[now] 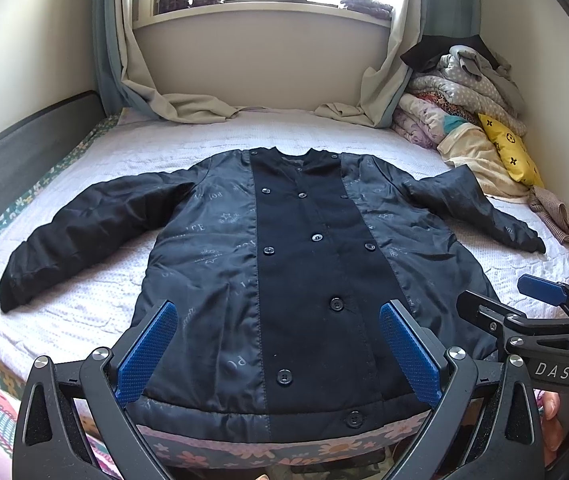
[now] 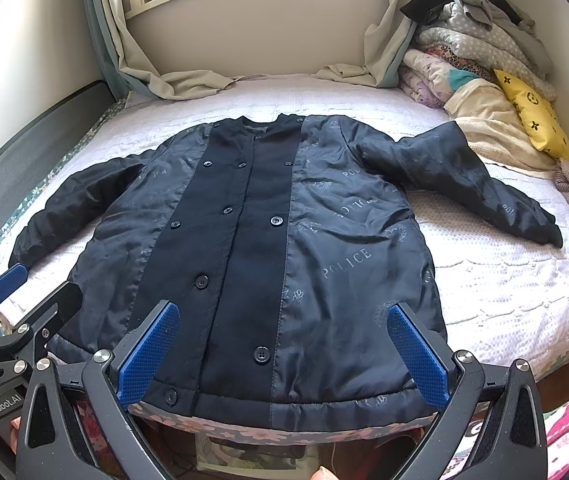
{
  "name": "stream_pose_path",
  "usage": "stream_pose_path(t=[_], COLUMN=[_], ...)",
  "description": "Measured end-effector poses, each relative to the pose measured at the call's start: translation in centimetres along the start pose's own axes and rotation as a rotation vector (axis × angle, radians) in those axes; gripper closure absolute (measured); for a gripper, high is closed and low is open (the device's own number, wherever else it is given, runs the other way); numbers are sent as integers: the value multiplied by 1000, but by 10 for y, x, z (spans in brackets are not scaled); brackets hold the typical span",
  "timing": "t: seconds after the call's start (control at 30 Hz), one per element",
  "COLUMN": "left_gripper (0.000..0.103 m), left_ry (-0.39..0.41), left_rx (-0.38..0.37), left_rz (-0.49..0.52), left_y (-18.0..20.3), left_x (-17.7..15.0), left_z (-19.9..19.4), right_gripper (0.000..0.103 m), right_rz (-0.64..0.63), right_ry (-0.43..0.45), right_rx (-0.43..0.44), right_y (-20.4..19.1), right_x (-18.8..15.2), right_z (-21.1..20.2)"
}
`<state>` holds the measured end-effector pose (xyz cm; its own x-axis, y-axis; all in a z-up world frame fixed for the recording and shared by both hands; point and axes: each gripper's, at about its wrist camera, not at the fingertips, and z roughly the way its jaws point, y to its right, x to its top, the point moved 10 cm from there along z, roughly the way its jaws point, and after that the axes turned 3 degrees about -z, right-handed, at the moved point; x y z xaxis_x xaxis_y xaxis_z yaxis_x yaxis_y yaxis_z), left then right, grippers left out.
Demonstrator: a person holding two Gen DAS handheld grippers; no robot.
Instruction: Fold large clothes
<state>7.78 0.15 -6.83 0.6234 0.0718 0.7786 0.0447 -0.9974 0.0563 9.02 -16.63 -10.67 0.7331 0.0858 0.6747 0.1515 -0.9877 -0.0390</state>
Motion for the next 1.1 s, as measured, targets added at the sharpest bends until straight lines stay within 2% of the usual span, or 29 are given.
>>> stream_pose_path(t=[0.43, 0.63, 0.83, 1.1], left_gripper=[0, 1, 1, 1], left_ry=[-19, -9, 25, 25], left_rx=[-14, -15, 1, 4], left_rz=[-39, -78, -74, -107], left_y=[-3, -17, -33, -55], left_x=[-1, 16, 47, 82], left_z=[1, -8, -17, -12], right_gripper=[0, 0, 0, 0], right_rz=[-4, -19, -65, -100], right_ry=[-12, -23, -16, -1], right_rx=[-2, 21, 9, 16], right_y=[-1, -5, -11, -18], right_x=[-3, 1, 29, 78], right_z=[4, 4, -1, -1])
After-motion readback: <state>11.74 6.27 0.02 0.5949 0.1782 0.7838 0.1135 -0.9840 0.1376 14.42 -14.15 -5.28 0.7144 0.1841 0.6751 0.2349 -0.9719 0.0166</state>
